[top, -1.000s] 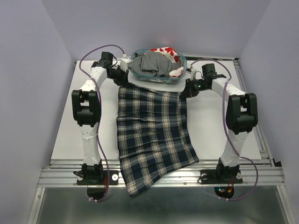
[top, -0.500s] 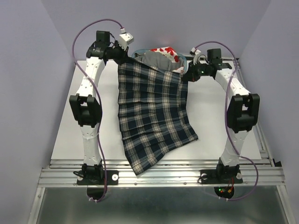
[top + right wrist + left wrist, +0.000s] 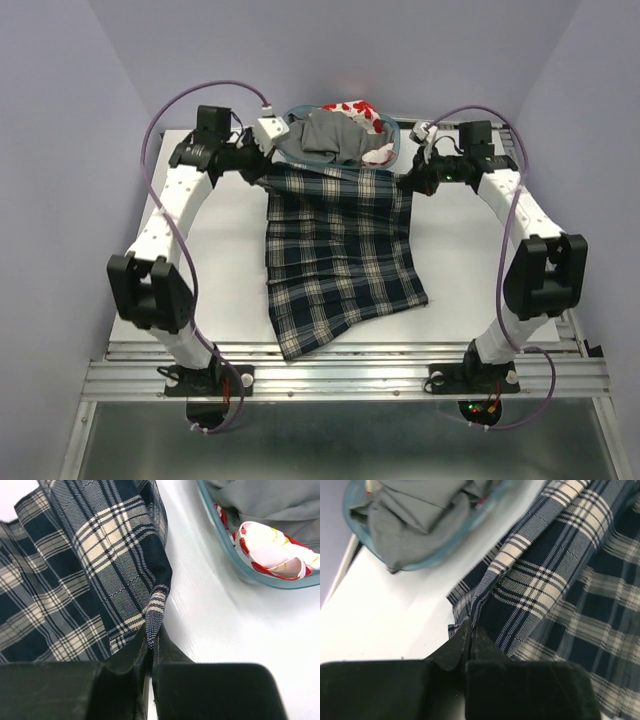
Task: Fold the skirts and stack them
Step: Fold the skirt
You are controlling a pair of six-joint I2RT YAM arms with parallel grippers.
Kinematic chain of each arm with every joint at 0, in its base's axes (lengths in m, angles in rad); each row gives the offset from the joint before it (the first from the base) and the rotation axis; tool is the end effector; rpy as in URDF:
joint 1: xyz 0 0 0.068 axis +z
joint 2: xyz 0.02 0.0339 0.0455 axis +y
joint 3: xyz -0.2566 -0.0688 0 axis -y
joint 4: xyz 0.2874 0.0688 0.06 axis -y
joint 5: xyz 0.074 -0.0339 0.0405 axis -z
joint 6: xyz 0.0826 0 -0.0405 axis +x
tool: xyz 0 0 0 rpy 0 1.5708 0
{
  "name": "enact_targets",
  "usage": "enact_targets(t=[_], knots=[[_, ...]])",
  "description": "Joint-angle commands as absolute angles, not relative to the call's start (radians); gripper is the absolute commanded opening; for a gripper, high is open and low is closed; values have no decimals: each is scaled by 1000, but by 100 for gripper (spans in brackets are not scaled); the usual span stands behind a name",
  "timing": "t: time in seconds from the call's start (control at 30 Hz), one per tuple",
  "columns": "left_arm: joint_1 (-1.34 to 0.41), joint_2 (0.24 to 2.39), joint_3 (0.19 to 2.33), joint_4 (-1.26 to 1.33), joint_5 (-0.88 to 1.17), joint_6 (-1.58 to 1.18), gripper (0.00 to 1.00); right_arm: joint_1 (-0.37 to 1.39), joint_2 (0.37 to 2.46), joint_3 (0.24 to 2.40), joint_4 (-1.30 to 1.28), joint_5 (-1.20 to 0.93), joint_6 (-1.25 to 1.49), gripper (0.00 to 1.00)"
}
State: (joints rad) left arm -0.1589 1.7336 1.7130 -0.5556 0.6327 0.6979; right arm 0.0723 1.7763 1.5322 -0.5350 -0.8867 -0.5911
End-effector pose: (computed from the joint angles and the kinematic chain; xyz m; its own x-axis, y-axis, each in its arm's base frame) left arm 0.4544 -0.1223 0.3442 -0.0156 0.5273 -0.8495 0.8186 0.4946 0.2920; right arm 0.4497 0.0968 0.2648 -0.2500 -0.3712 -0.8943 -0.8851 0.4620 0.0556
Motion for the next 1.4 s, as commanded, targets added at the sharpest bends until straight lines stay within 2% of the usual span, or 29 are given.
enact_targets(t=[0.0,0.23,0.43,0.57,0.63,0.67,0.77,0.8,0.83,0.87,0.9,0.93,0.97,1.0,1.07,1.13,1.27,1.37], knots=[[-201,1482,1521,-537,586,822,0,44,1614,1399,-502,-873,-808,1],[-359,1204,1228,-613,512,868,0,44,1407,1207,-502,-879,-959,1],[-416,1074,1193,-676,502,801,0,44,1229,1091,-544,-902,-1051,1],[-439,1031,1164,-788,549,834,0,44,1091,976,-693,-957,-1286,7],[-478,1017,1113,-798,552,838,0,44,988,855,-739,-968,-1380,14],[-497,1002,1094,-793,548,831,0,44,953,810,-762,-979,-1511,22],[-589,979,1016,-776,545,831,0,44,803,675,-882,-985,-1760,25],[-615,959,996,-776,549,845,0,44,764,596,-923,-988,-1910,43],[-668,947,959,-775,548,854,6,44,682,562,-974,-991,-1937,57],[-695,931,944,-776,543,864,16,44,640,539,-973,-1002,-1933,60],[-742,893,918,-790,537,906,35,44,602,508,-913,-1034,-1869,60],[-762,870,904,-792,526,926,39,44,572,500,-869,-1046,-1830,61],[-781,823,891,-792,496,945,44,44,542,497,-814,-1055,-1722,68],[-796,798,881,-795,480,980,53,44,538,502,-755,-1052,-1671,82],[-827,760,861,-799,450,1000,76,44,554,520,-590,-1028,-1580,98],[-834,730,861,-801,423,1017,82,44,613,564,-485,-957,-1496,100],[-836,736,867,-714,332,962,84,44,812,710,-401,-881,-1187,99],[-836,784,888,-567,281,835,78,44,912,805,-336,-879,-990,89]])
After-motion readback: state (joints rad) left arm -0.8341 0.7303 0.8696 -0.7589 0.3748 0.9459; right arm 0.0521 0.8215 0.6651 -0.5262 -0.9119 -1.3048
